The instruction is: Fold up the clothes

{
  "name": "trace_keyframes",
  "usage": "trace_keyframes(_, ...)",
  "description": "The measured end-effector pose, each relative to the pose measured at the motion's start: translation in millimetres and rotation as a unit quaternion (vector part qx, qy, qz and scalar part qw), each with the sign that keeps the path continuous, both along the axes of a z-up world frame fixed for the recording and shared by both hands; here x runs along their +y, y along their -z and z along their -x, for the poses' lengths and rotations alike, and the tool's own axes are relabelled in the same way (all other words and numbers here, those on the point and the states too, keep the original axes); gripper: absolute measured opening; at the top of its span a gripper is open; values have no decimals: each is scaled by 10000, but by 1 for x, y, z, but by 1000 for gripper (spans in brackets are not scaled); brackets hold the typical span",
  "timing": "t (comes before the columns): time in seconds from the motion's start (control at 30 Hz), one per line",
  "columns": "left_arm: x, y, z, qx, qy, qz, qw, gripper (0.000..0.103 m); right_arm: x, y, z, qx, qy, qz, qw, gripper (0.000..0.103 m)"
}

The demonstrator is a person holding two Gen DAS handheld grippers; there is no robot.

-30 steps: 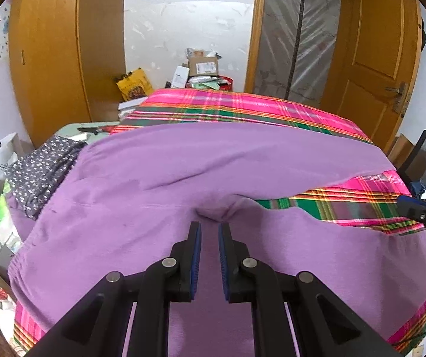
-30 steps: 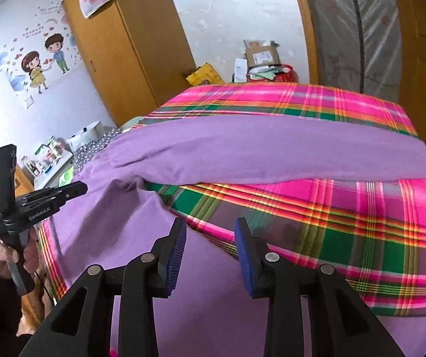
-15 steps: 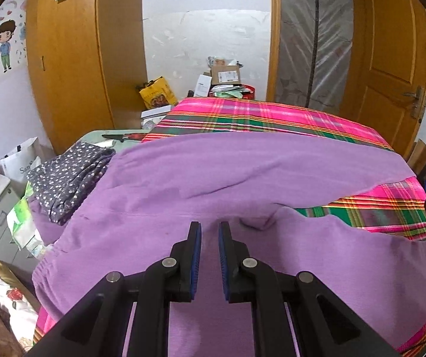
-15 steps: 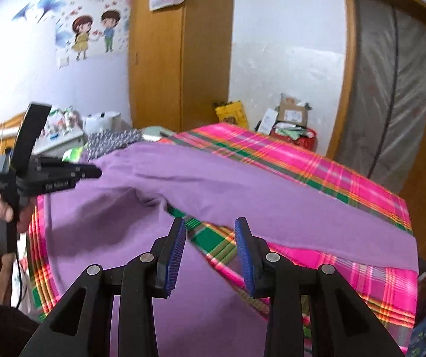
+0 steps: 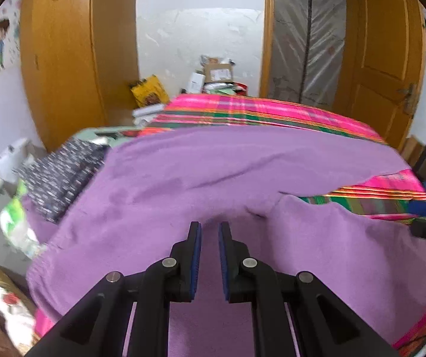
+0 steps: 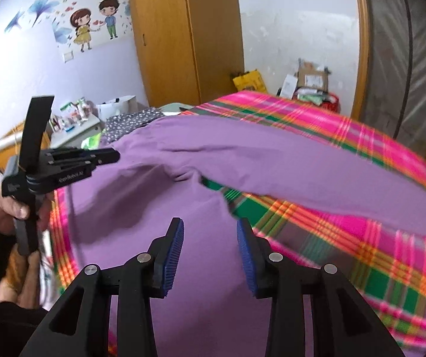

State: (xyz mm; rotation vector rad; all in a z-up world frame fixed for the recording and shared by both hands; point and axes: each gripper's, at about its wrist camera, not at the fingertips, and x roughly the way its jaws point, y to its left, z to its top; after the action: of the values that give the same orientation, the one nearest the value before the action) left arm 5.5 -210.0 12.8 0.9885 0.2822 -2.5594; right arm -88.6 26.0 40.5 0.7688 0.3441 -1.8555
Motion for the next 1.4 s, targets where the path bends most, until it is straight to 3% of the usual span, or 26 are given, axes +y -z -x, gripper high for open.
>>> trace_keyframes(0.33, -42, 2, -14, -51, -111, -251, 9996, 11, -19, -8, 6, 213, -178, -288, 9992, 38)
trace_keyframes(0.5, -59, -8, -7, -119, 171, -43, 9998, 11, -38, -15, 13, 336, -373, -353, 9981, 38)
trace_keyframes(0.8, -111, -13, 4, -105, 75, -348, 9993, 11, -89, -16, 41, 736, -755, -841, 9909, 38)
trace_keyframes(0.97, -142, -18, 18, -114, 283, -490, 9983, 11, -112, -21, 62, 899, -1085, -767, 9871, 38)
trace_keyframes(1.13, -173, -15, 40, -251, 390, -568, 9973, 17, -140, -24, 85, 890, -1395, -677, 9839, 38)
trace_keyframes(1.2, -183, -14, 50, -349, 458, -500, 9971, 30, -154, -20, 95, 842, -1484, -788, 9822, 38)
trace_keyframes(1.27, -193, -13, 59, -380, 510, -508, 9967, 36, -168, -15, 104, 812, -1523, -894, 9809, 38)
trace_keyframes(1.4, -211, -9, 78, -486, 462, -443, 9968, 38, -194, -4, 128, 678, -1598, -1007, 9797, 38)
